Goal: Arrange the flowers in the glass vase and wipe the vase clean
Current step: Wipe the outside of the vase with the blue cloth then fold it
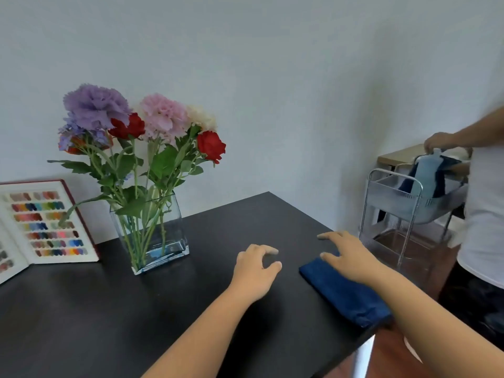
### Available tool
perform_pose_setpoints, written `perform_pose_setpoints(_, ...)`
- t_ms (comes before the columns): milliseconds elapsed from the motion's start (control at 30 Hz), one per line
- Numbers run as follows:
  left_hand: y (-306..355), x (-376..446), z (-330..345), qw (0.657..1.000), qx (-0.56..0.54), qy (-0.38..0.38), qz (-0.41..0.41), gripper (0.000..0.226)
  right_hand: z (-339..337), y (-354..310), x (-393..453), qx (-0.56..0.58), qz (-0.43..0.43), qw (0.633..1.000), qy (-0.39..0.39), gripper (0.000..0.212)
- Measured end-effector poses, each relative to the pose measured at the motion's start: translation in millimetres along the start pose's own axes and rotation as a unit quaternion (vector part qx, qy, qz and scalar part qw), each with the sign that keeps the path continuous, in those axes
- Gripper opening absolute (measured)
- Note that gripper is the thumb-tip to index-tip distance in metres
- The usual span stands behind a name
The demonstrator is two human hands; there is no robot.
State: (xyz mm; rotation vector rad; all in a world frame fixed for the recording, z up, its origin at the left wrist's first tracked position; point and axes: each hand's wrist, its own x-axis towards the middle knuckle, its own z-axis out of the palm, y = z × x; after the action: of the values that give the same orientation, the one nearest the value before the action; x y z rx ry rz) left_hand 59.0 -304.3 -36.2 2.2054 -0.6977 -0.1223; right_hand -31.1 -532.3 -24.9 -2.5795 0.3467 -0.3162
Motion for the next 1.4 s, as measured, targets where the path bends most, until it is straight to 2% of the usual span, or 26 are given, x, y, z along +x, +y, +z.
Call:
perform_pose_setpoints(100, 11.5, 1.8, 29.6, 0.989, 0.141, -0.049, -0.027, 0.049, 1.9, 25.4, -10.4, -0.052, 0.047, 0.998, -0.001, 0.048)
perform_pose_setpoints(200, 19.7, 1.1, 56.8, 0.975, 0.209, -0.068, -0.03, 0.065, 5.2, 42.3, -18.8, -0.084, 0.093, 0.992, -0.005, 0.053)
perform_pose_setpoints(300, 25.2, 1.7, 76.9, 0.973, 0.226, -0.049, -0.024, 0.067, 11.2, 51.9, -25.1, -0.088, 0.129, 0.988, -0.003, 0.057)
perform_pose_setpoints(433, 33.2, 3.1, 90.6, 0.977, 0.213, -0.011, -0.02, 0.057, 18.8, 51.7, -32.8, -0.111, 0.126, 0.985, 0.022, 0.055)
perform_pose_setpoints(533, 40.6, 5.5, 93.1, 0.986, 0.164, 0.013, -0.034, 0.038, 19.2, 49.0, -33.7, -0.111, 0.121, 0.985, 0.048, 0.054)
perform_pose_setpoints(600, 45.7, 7.3, 93.8, 0.998, 0.048, -0.008, -0.05, 0.025, 17.9, 47.9, -33.8, -0.109, 0.121, 0.985, 0.055, 0.055)
perform_pose_setpoints(700, 56.3, 9.0, 93.2, 0.991, -0.117, -0.012, -0.067, 0.018, 15.7, 45.5, -34.2, -0.113, 0.125, 0.984, 0.059, 0.054)
perform_pose_setpoints(800, 64.5, 12.6, 89.4, 0.983, -0.176, 0.014, -0.049, 0.018, 18.6, 40.0, -36.5, -0.125, 0.099, 0.985, 0.071, 0.054)
perform_pose_setpoints(867, 70.5, 13.6, 81.3, 0.982, -0.186, 0.02, -0.028, 0.022, 19.5, 35.4, -37.4, -0.055, 0.069, 0.995, 0.055, 0.057)
perform_pose_setpoints(933, 77.2, 12.7, 66.6, 0.98, -0.197, 0.026, -0.006, 0.026, 16.3, 29.2, -37.0, 0.083, 0.043, 0.995, 0.026, 0.065)
perform_pose_setpoints(1033, 86.7, 10.1, 35.7, 0.978, -0.205, 0.028, 0.027, 0.028, 10.2, 13.1, -35.0, 0.274, -0.006, 0.962, -0.019, 0.079)
perform_pose_setpoints(1100, 90.6, 7.0, 12.6, 0.977, -0.207, 0.027, 0.048, 0.032, 12.2, -4.5, -31.4, 0.34, -0.03, 0.94, -0.019, 0.072)
perform_pose_setpoints(1267, 87.1, -3.4, -39.8, 0.986, -0.132, 0.04, 0.098, 0.042, 34.5, -59.9, -9.9, 0.374, -0.066, 0.922, 0.074, 0.039)
perform_pose_setpoints(1333, 80.2, -7.6, -58.4, 0.988, -0.089, 0.065, 0.111, 0.044, 43.0, -85.0, -2.0, 0.361, -0.089, 0.92, 0.126, 0.04)
perform_pose_setpoints(1400, 70.6, -11.0, -78.0, 0.985, -0.085, 0.102, 0.11, 0.043, 51.5, -107.3, 3.6, 0.363, -0.101, 0.913, 0.154, 0.052)
